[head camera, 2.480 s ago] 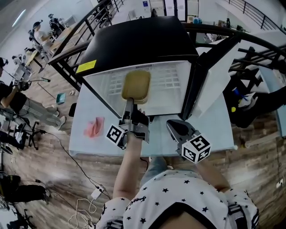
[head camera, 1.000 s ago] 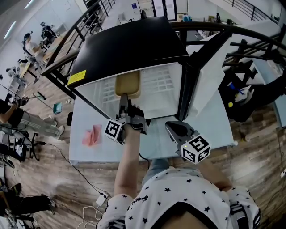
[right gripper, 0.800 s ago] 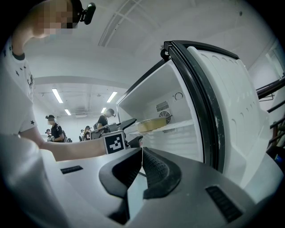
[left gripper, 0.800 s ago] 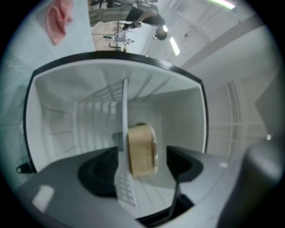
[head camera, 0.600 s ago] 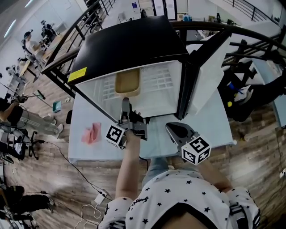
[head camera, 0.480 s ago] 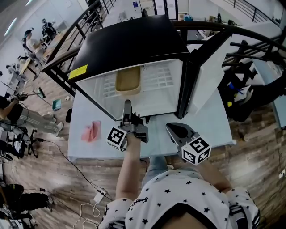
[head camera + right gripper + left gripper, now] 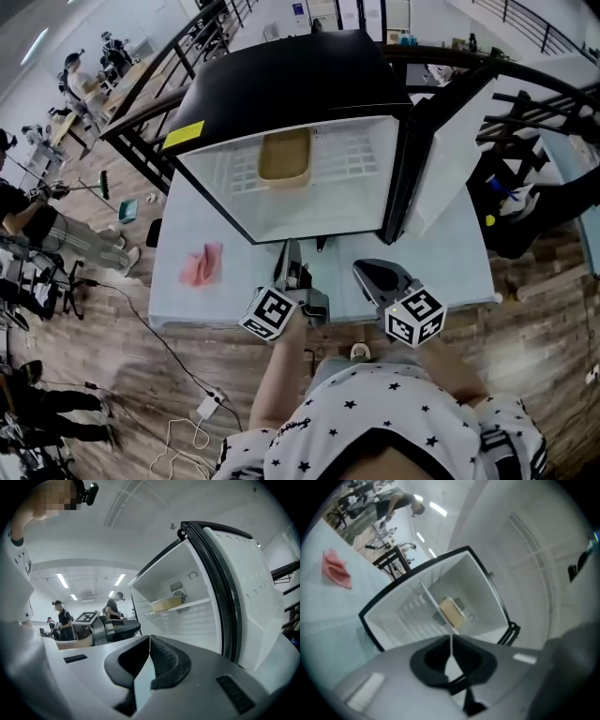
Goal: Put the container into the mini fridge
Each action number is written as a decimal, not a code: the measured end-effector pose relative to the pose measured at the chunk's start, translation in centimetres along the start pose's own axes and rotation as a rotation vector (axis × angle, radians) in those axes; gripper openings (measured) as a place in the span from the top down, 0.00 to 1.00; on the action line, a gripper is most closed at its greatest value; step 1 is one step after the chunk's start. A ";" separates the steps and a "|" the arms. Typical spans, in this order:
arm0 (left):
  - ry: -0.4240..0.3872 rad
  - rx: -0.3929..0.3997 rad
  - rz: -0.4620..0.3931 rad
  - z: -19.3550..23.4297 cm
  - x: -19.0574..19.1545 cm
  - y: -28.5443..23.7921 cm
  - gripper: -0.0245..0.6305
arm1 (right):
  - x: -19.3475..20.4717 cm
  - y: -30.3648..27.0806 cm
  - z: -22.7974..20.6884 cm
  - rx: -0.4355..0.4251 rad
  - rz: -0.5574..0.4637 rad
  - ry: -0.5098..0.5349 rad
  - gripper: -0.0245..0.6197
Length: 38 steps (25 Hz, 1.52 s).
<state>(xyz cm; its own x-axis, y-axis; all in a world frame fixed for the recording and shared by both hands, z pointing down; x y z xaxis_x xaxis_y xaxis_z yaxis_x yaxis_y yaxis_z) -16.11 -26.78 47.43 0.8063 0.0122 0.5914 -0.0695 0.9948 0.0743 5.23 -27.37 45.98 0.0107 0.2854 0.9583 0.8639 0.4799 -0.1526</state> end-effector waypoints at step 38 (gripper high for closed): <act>-0.415 0.022 0.482 -2.1 5.3 25.7 0.96 | 6.5 9.0 19.2 0.102 0.018 -0.012 0.93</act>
<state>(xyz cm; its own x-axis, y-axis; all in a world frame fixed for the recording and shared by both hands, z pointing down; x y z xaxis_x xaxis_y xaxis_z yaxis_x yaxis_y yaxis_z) -12.39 -0.94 50.75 0.3868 0.4131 0.8245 -0.3836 0.8851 -0.2636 3.40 -5.26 46.20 0.0190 0.3047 0.9522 0.8076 0.5568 -0.1943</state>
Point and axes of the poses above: the fingertips, and each gripper's own axes: y backward along the fingers, z to its left, x out of its underside, the point moved 7 cm from there along y, backward along the fingers
